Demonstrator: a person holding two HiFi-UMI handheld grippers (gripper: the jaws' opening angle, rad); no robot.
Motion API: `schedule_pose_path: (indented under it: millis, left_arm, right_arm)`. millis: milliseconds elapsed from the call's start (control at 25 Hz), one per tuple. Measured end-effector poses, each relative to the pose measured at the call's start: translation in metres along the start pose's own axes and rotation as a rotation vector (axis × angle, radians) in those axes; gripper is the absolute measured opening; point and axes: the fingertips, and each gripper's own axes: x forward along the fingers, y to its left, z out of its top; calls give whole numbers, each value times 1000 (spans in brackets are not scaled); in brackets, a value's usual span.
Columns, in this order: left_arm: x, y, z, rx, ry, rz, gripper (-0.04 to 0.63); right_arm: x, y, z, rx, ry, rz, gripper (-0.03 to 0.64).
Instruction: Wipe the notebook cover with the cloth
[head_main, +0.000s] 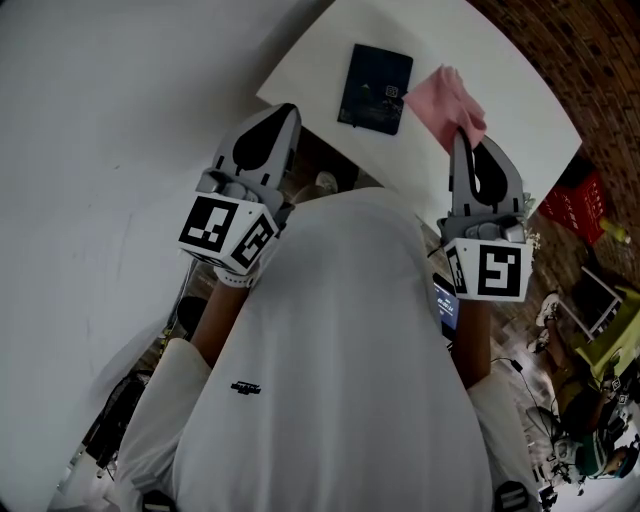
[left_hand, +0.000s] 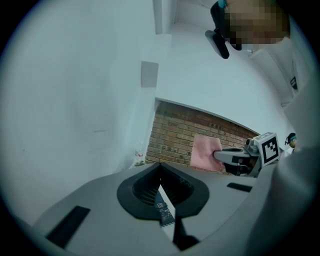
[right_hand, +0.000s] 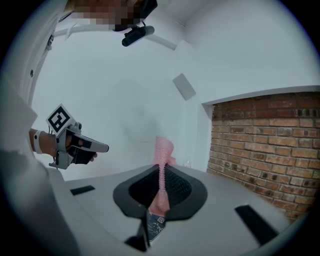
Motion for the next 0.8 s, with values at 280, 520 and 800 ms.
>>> schedule_pose_path:
  millis: [280,520,800]
  left_arm:
    - [3,-7,-6,-9,17,-9,18]
    - [6,-14,-9,-7,25,-24,18]
    - [6,-27,-13,2,60,-85,18]
  right_arm:
    - [-1,0,-4,11,7,6,18]
    - [-6,2,-6,18,11,1,18]
    - [-6,5,-3,79,3,17,18]
